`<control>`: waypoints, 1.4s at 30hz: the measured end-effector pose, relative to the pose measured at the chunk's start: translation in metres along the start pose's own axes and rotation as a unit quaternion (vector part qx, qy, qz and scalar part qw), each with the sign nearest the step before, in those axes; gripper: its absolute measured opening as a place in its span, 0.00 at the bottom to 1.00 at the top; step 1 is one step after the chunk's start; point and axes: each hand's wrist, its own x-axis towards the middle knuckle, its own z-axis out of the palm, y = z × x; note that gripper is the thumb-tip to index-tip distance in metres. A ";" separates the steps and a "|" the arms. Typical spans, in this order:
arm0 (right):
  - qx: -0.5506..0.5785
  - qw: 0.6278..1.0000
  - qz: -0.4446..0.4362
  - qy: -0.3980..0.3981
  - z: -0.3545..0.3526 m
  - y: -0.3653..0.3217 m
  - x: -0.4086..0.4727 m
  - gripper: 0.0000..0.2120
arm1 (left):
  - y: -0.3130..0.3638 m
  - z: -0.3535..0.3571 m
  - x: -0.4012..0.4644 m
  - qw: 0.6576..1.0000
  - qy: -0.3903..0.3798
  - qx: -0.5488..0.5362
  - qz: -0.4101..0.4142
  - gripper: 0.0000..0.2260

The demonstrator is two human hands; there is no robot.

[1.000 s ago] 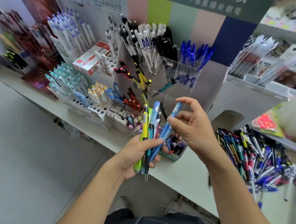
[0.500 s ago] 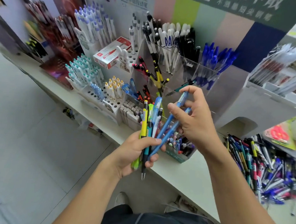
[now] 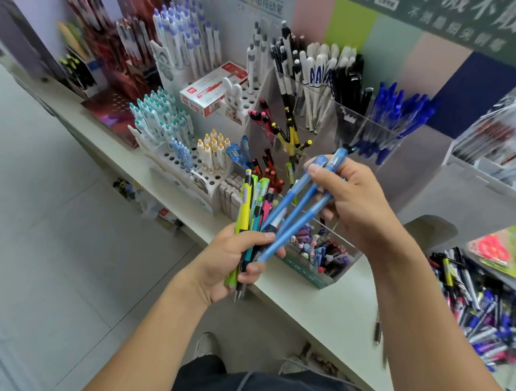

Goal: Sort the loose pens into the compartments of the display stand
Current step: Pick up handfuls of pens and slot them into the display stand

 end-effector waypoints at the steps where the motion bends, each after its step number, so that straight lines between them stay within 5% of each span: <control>1: -0.006 1.000 -0.004 0.006 0.001 -0.001 0.003 0.05 | -0.001 -0.002 0.000 1.000 0.018 -0.002 0.003 0.13; 6: -0.041 0.999 -0.032 0.012 0.006 -0.006 0.013 0.06 | 0.001 -0.010 -0.001 0.998 0.049 -0.012 0.023 0.04; 11: -0.104 0.987 -0.087 0.083 0.005 -0.029 0.034 0.07 | 0.006 -0.036 -0.002 0.992 0.116 -0.023 0.041 0.08; 15: -0.227 0.937 -0.224 0.141 0.042 -0.056 0.066 0.07 | 0.010 -0.056 -0.004 0.984 0.158 -0.066 0.052 0.15; 20: -0.403 0.858 -0.312 0.061 0.094 -0.052 0.112 0.05 | 0.010 -0.071 -0.012 0.985 0.149 -0.062 0.053 0.15; 29: -0.547 0.781 -0.300 -0.043 0.098 0.016 0.127 0.11 | 0.006 -0.081 -0.022 0.983 0.162 -0.064 0.054 0.14; 33: -0.521 0.820 -0.237 -0.002 0.103 0.026 0.130 0.09 | 0.009 -0.078 -0.021 0.985 0.153 -0.056 0.053 0.12; 38: -0.551 0.822 -0.140 0.013 0.099 0.036 0.133 0.06 | 0.009 -0.070 -0.020 0.986 0.154 -0.054 0.042 0.11; 42: -0.550 0.818 -0.170 0.017 0.098 0.034 0.126 0.14 | 0.008 -0.064 -0.020 0.987 0.150 -0.045 0.036 0.10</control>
